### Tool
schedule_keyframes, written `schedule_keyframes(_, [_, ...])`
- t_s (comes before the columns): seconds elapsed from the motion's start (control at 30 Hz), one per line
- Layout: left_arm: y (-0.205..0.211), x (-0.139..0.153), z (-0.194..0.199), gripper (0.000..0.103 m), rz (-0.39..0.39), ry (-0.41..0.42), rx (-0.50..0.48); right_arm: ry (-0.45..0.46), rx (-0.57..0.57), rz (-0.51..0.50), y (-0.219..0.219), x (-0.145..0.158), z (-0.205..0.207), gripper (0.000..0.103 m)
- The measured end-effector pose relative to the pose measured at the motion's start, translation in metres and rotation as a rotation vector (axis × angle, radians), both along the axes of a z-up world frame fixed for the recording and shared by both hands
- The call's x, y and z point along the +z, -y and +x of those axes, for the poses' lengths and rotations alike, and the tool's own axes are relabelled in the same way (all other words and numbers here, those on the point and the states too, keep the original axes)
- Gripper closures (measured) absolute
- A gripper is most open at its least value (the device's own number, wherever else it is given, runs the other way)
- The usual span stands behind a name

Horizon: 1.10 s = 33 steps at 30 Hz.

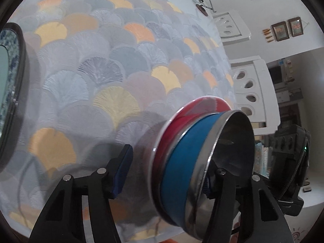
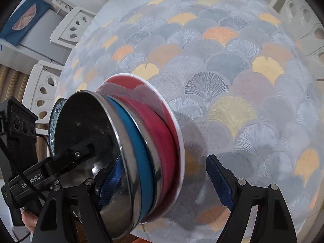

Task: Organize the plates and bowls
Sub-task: 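Close both tools on the rim of the nested bowl stack, then lift the nested bowls with both tools and carry them over the plate stack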

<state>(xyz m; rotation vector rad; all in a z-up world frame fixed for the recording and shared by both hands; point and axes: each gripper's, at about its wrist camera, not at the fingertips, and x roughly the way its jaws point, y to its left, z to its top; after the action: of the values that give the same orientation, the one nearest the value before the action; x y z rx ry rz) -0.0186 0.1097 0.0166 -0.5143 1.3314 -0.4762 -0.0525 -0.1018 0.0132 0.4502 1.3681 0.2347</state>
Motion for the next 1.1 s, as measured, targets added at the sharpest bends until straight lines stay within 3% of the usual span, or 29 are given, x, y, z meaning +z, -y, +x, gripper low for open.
schedule_keyframes(0.1, [0.001, -0.003, 0.0, 0.054, -0.04, -0.013, 0.006, -0.002, 0.031, 0.05, -0.001, -0.002, 0.004, 0.03])
schedule_keyframes(0.17, [0.002, -0.001, -0.002, 0.054, -0.031, -0.005, 0.004, 0.001, 0.057, 0.091, -0.005, -0.001, 0.006, 0.042])
schedule_keyframes(0.4, [0.01, 0.005, -0.005, 0.055, 0.024, -0.007, 0.038, 0.036, 0.124, 0.027, -0.018, 0.006, 0.004, 0.042])
schedule_keyframes(0.77, [-0.012, 0.033, -0.003, 0.056, 0.036, 0.012, 0.081, 0.014, 0.091, 0.033, -0.03, 0.022, 0.009, 0.042])
schedule_keyframes(0.93, [-0.042, 0.07, 0.004, 0.056, 0.015, 0.091, 0.081, 0.056, 0.067, 0.034, -0.055, 0.056, 0.019, 0.042])
schedule_keyframes(1.1, [-0.099, 0.117, 0.02, 0.056, -0.016, 0.17, 0.07, 0.172, 0.026, -0.008, -0.106, 0.112, 0.03, 0.042])
